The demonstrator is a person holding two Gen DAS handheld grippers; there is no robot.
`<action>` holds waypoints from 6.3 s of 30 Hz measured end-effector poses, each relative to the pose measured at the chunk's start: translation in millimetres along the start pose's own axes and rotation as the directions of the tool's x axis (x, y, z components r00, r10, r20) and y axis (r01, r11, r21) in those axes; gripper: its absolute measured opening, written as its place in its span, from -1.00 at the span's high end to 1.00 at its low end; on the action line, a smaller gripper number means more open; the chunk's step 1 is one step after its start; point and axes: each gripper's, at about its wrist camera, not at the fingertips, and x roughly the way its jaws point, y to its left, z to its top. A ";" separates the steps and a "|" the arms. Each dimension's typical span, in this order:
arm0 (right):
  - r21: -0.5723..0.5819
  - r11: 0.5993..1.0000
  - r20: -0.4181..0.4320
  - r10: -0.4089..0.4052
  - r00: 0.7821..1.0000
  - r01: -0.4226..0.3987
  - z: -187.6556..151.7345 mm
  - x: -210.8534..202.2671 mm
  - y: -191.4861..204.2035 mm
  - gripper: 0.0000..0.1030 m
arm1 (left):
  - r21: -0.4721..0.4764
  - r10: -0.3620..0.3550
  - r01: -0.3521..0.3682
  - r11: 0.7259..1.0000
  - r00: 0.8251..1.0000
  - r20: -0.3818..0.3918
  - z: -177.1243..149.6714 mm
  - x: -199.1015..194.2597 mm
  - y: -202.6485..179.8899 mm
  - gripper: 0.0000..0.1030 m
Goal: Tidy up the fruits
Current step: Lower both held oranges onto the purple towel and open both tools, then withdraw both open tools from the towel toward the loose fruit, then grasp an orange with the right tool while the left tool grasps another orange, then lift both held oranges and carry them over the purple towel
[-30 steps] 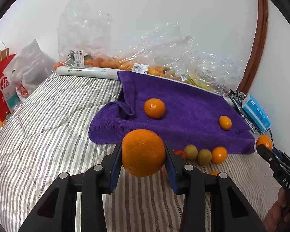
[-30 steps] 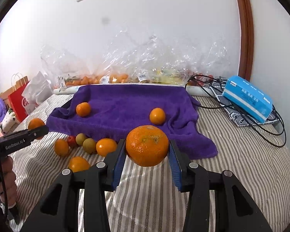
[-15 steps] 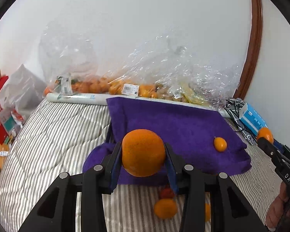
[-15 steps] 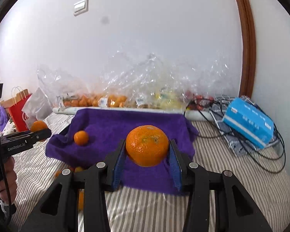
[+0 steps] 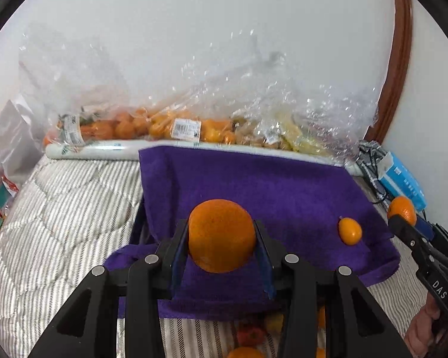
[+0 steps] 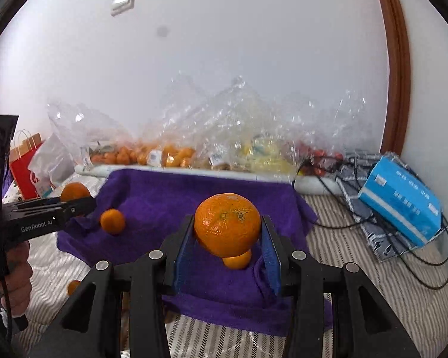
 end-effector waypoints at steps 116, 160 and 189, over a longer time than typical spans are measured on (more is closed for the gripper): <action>0.009 0.999 -0.131 -0.052 0.990 0.054 -88.0 -66.7 19.8 0.32 | -0.026 -0.089 0.086 0.996 0.986 -0.143 -95.3 -27.6 -6.6 0.15; 0.099 0.991 0.018 0.094 0.995 -0.096 0.9 -130.6 23.0 0.31 | -0.085 -0.131 0.126 0.988 0.990 -0.046 -63.5 -108.6 12.5 0.40; 0.096 0.994 -0.013 0.063 0.998 -0.061 83.7 -50.9 -2.3 0.31 | -0.047 -0.066 0.063 0.997 0.996 -0.058 43.0 -70.5 9.7 0.40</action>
